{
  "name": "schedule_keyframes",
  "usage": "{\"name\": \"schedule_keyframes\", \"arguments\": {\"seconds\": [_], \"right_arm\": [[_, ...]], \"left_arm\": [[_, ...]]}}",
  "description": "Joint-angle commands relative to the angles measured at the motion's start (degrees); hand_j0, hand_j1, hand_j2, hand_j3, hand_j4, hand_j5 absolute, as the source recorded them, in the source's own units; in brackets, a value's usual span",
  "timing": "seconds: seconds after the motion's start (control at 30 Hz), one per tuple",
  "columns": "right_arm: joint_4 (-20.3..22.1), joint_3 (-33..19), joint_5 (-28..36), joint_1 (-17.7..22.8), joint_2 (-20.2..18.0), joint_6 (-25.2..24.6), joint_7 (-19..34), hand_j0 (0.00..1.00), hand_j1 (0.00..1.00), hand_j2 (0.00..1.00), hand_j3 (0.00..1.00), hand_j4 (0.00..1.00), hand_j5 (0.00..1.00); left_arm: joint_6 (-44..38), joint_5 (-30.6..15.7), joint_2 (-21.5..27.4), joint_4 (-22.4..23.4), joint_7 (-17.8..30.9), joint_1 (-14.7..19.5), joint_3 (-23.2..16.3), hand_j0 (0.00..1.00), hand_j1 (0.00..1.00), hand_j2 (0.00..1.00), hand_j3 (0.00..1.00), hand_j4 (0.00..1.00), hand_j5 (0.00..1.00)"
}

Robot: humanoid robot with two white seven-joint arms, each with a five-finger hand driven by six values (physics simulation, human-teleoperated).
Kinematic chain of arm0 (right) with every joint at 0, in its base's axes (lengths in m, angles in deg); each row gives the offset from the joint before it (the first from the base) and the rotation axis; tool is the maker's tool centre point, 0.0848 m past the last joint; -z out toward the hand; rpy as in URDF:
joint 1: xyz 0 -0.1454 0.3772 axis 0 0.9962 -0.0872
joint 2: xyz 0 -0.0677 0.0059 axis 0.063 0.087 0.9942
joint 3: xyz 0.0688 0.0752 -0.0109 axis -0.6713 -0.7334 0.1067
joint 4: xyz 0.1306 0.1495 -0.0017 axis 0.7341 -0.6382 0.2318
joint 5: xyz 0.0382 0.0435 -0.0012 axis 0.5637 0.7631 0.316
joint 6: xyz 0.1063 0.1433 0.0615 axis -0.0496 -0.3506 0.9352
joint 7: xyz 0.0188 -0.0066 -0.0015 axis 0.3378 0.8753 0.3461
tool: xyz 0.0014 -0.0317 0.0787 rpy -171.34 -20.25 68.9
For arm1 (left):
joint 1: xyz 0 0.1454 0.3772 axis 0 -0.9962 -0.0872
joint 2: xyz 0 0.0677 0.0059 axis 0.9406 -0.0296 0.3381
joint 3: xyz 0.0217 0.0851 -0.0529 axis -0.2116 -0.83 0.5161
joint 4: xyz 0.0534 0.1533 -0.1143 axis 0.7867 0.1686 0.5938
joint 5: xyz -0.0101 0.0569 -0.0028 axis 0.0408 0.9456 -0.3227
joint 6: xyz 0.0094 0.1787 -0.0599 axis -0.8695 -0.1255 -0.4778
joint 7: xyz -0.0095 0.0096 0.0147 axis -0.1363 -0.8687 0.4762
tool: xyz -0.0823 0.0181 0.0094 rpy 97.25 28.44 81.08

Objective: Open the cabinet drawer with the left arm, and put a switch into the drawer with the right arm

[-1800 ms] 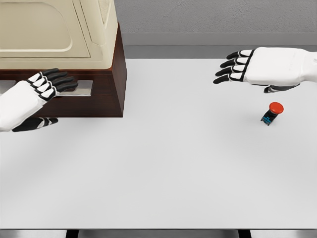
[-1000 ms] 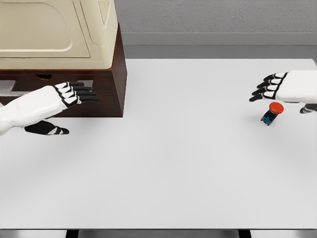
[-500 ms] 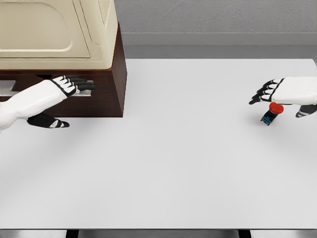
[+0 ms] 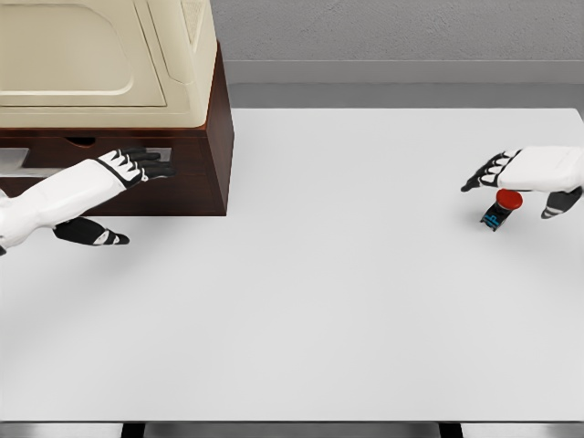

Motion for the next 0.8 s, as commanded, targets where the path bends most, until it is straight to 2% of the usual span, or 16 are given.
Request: {"name": "schedule_keyframes", "arguments": {"seconds": [0.0,0.1,0.27,0.37,0.43,0.53,0.67,0.77], "right_arm": [[-1.5,0.0,-0.6,0.0,0.5,-0.1,0.0,1.00,1.00,1.00,1.00,1.00,1.00],[-3.3,0.7,-0.9,0.0,1.8,-0.1,0.0,1.00,1.00,1.00,1.00,1.00,1.00],[-3.5,0.8,-1.8,0.0,2.8,-0.1,0.0,1.00,1.00,1.00,1.00,1.00,1.00],[-4.3,0.8,-2.0,0.0,3.9,-0.1,0.0,1.00,1.00,1.00,1.00,1.00,1.00],[-4.7,0.8,-2.1,0.0,4.3,-0.1,0.0,1.00,1.00,1.00,1.00,1.00,1.00],[-5.9,0.8,-2.5,0.0,4.3,-0.1,0.0,1.00,1.00,1.00,1.00,1.00,1.00],[-7.1,0.7,-2.5,0.0,4.4,-0.1,0.0,1.00,1.00,1.00,1.00,1.00,1.00],[-7.1,0.7,-2.5,-0.1,4.4,-0.1,0.0,1.00,1.00,1.00,1.00,1.00,1.00]], "left_arm": [[0.2,0.3,0.2,0.0,0.1,0.0,0.0,1.00,1.00,1.00,1.00,1.00,1.00],[0.5,0.2,0.2,-0.1,0.1,-0.4,0.3,1.00,1.00,1.00,1.00,1.00,1.00],[0.7,-0.2,0.5,-0.8,0.0,-1.5,1.2,1.00,1.00,1.00,1.00,1.00,1.00],[0.7,-0.3,0.5,-1.6,0.1,-4.2,4.0,1.00,1.00,1.00,1.00,1.00,1.00],[0.7,-0.3,0.5,-1.6,0.0,-4.6,4.2,1.00,1.00,1.00,1.00,1.00,1.00],[0.7,-0.3,0.5,-2.3,0.0,-7.7,7.1,1.00,1.00,1.00,1.00,1.00,1.00],[2.0,-0.3,0.6,-2.3,0.1,-9.1,8.3,1.00,1.00,1.00,1.00,1.00,1.00],[2.9,-0.4,0.5,-2.3,0.0,-11.6,11.0,1.00,1.00,1.00,1.00,1.00,1.00]]}}
